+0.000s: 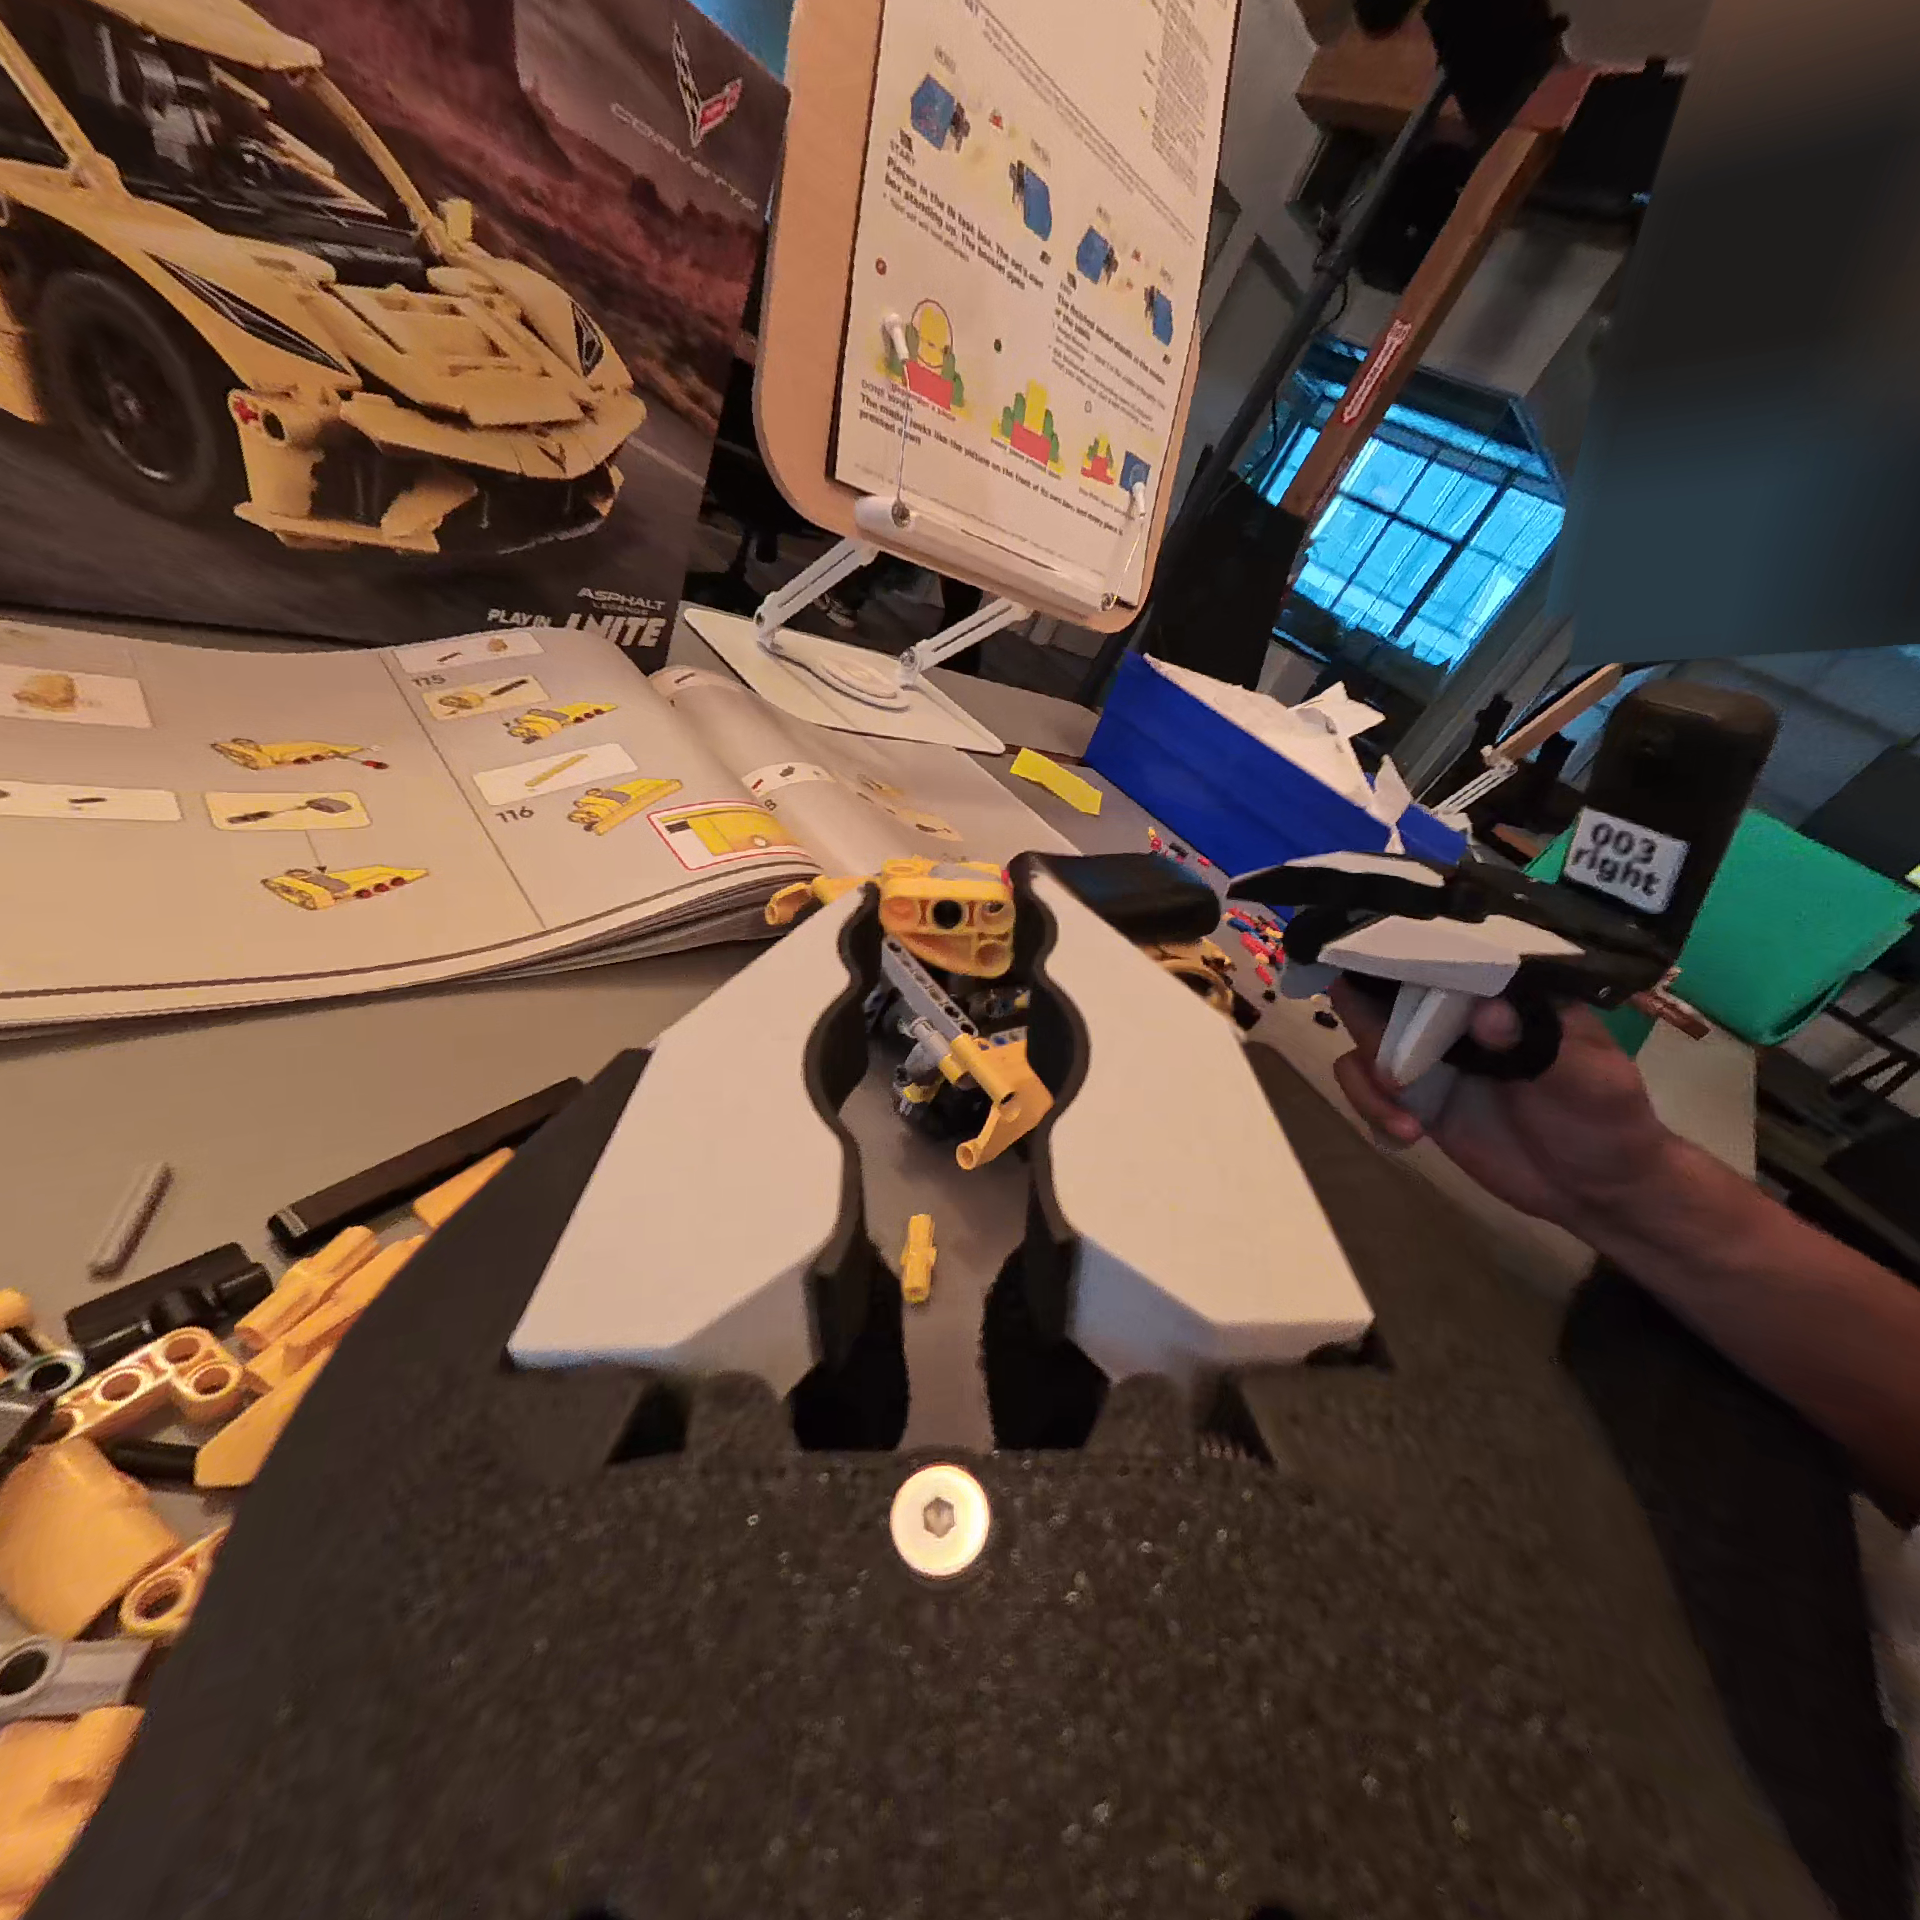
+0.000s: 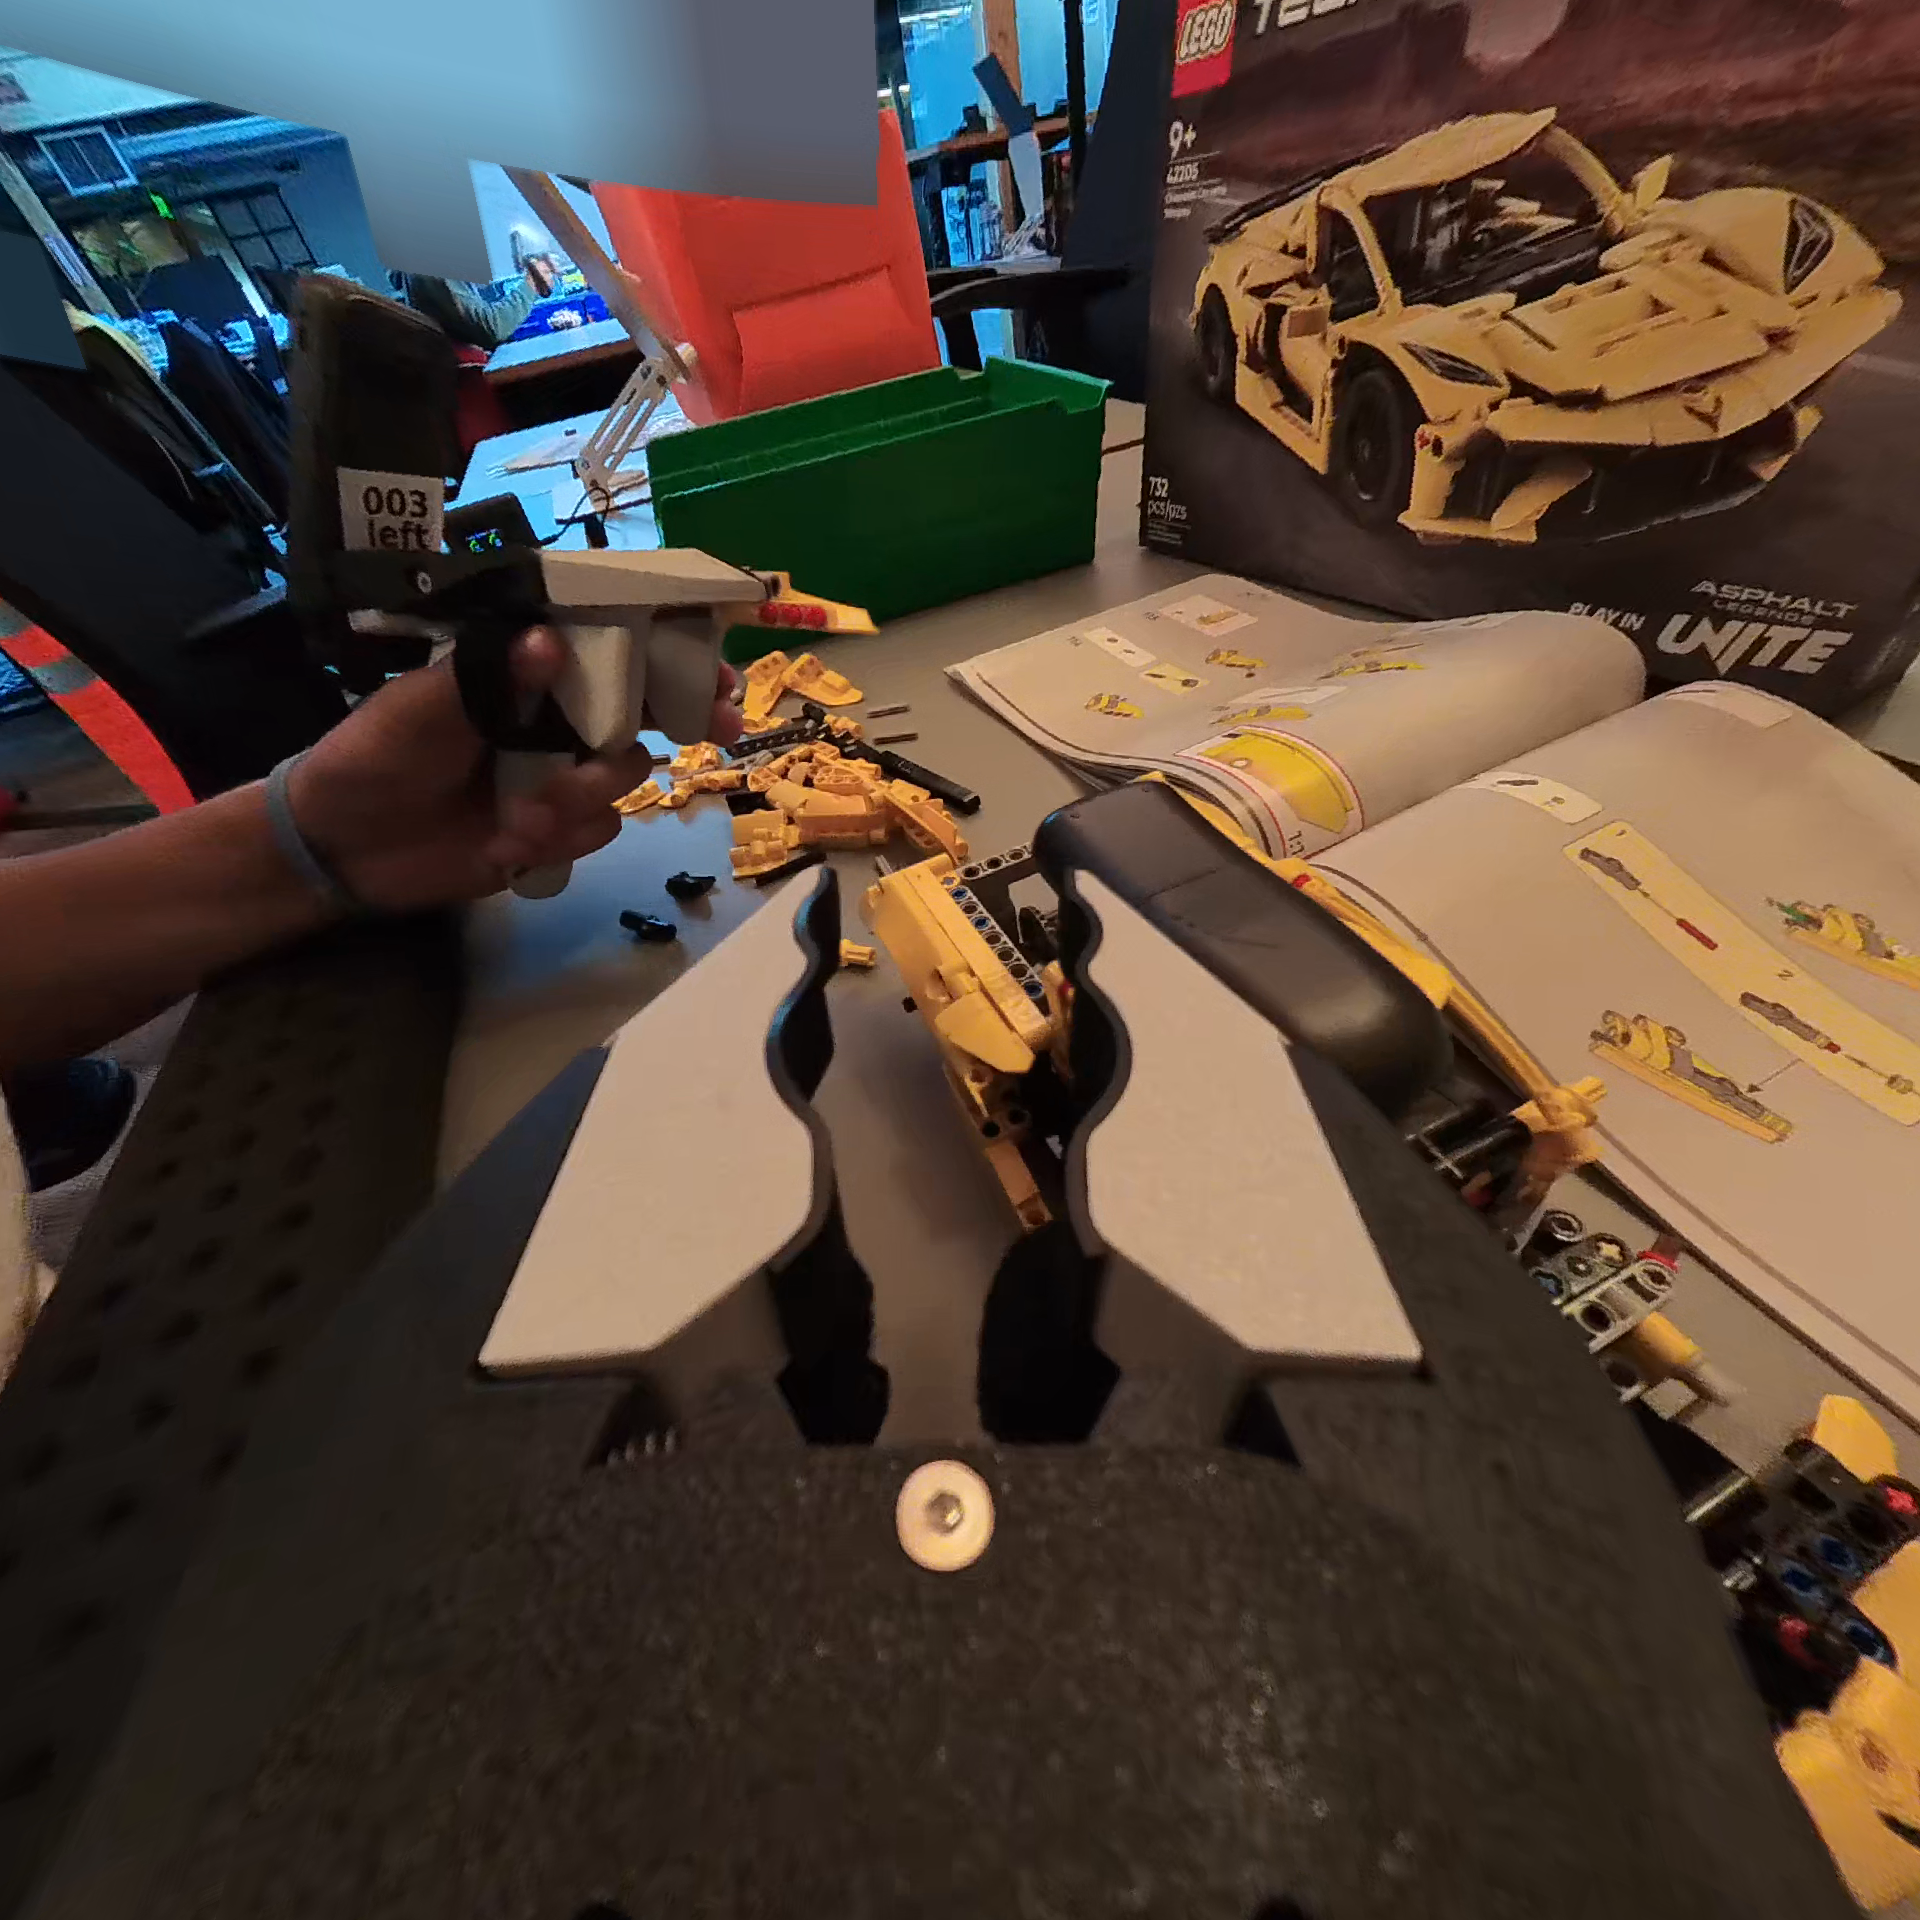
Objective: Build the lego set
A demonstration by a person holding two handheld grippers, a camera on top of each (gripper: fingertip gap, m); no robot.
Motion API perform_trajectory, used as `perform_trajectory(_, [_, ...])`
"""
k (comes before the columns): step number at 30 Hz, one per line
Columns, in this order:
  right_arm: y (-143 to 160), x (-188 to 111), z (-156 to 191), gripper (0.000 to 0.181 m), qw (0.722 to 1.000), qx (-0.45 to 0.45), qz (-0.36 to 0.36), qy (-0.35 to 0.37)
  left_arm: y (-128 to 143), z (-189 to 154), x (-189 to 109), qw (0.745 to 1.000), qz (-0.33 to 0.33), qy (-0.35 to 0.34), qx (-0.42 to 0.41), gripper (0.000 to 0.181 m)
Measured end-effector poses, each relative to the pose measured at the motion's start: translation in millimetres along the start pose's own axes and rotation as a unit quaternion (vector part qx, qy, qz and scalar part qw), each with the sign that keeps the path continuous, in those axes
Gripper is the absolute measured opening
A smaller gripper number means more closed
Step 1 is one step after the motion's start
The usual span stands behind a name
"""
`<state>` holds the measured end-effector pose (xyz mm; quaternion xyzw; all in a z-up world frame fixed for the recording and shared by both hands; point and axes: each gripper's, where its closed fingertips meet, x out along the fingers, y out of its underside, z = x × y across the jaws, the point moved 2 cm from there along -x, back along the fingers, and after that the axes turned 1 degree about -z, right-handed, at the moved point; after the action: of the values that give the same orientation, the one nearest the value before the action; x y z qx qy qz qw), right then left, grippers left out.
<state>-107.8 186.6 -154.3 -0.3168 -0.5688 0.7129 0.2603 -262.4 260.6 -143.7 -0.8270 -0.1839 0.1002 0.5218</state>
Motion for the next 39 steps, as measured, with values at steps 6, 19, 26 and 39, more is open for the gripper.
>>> perform_trajectory(6, [1.6,-5.1,-9.5,0.038,0.999,-0.019,0.009,0.031,7.2,-8.9,5.4,0.999,0.023,0.005,0.044,0.024])
perform_trajectory(19, [7.4,7.4,43.8,0.054,0.995,-0.001,0.033,-0.099,27.6,-72.5,9.8,0.980,0.066,0.163,0.088,0.025])
perform_trajectory(26, [25.9,15.8,57.2,0.051,0.991,-0.038,0.098,-0.079,40.6,-95.9,6.9,0.964,0.088,0.212,0.135,0.025])
perform_trajectory(39, [23.3,-2.5,64.1,0.002,0.947,0.200,0.109,-0.225,75.4,-117.7,5.3,0.928,0.135,0.260,0.228,0.025])
